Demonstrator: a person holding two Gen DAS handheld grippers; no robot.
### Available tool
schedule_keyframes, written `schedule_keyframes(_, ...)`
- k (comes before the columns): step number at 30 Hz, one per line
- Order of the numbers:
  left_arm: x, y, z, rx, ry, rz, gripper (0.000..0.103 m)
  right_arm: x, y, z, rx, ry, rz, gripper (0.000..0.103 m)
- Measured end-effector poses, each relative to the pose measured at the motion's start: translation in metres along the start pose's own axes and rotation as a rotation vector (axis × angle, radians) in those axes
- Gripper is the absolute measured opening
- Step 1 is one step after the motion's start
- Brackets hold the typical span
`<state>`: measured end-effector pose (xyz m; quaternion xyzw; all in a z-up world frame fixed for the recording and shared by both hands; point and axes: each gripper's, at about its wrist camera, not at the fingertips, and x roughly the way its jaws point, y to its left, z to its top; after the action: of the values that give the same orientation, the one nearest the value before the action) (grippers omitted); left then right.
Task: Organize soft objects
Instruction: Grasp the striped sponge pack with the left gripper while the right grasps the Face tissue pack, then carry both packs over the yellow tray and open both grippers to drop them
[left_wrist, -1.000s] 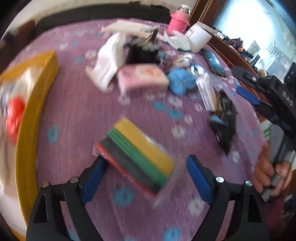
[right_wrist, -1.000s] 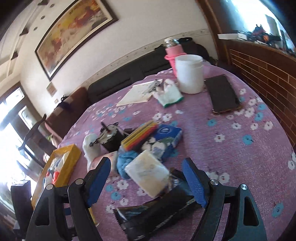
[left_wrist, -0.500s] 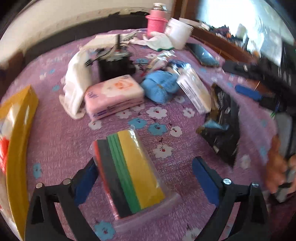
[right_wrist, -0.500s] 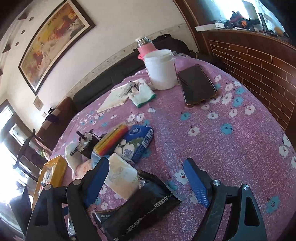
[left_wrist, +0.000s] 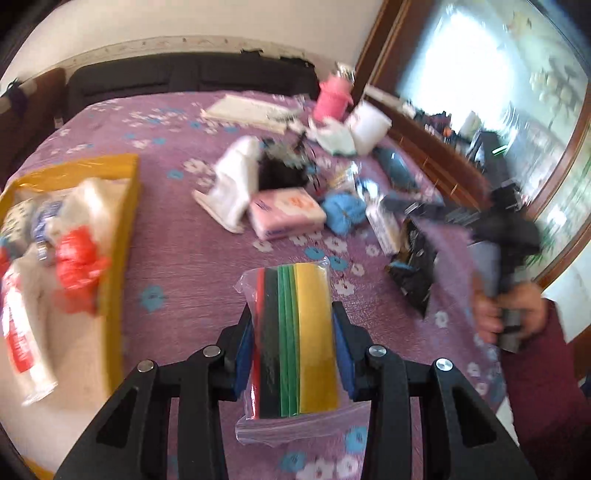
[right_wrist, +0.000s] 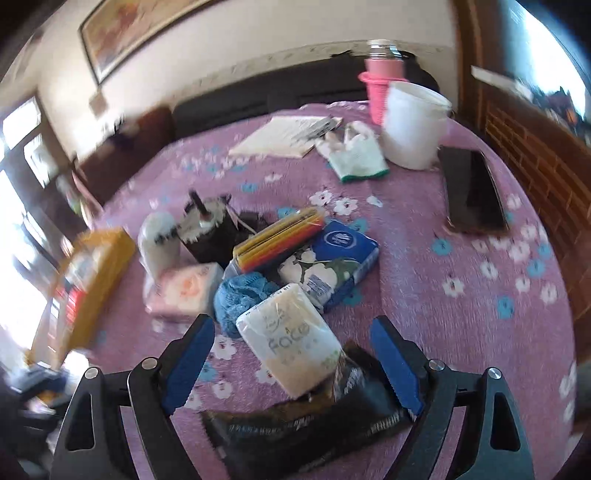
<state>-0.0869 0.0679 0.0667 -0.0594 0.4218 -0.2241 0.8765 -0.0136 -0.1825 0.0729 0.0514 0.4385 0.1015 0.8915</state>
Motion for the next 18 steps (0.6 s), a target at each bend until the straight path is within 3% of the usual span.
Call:
schedule_keyframes(3, -0.024, 0.02, -0.001, -0.036, -0.041, 0.021, 0.037, 0.026, 0.015, 0.001, -0.093, 0.074, -0.065, 0.087)
schedule_keyframes(6, -0.046, 0.049, -0.006, -0.078, -0.078, 0.088, 0.037, 0.037, 0.02, -0.005, -0.138, 0.101, -0.115, 0.053)
schedule_keyframes(7, -0.054, 0.063, -0.007, -0.105, -0.089, 0.115, 0.037, 0.036, 0.02, -0.008, -0.141, 0.103, -0.121, 0.048)
schedule_keyframes(13, -0.09, 0.14, -0.021, -0.268, -0.126, 0.222, 0.037, 0.004, 0.015, -0.009, -0.099, 0.021, -0.108, 0.046)
schedule_keyframes(18, -0.098, 0.196, -0.029, -0.383, -0.092, 0.302, 0.037, -0.033, 0.039, 0.004, -0.108, -0.072, -0.092, 0.046)
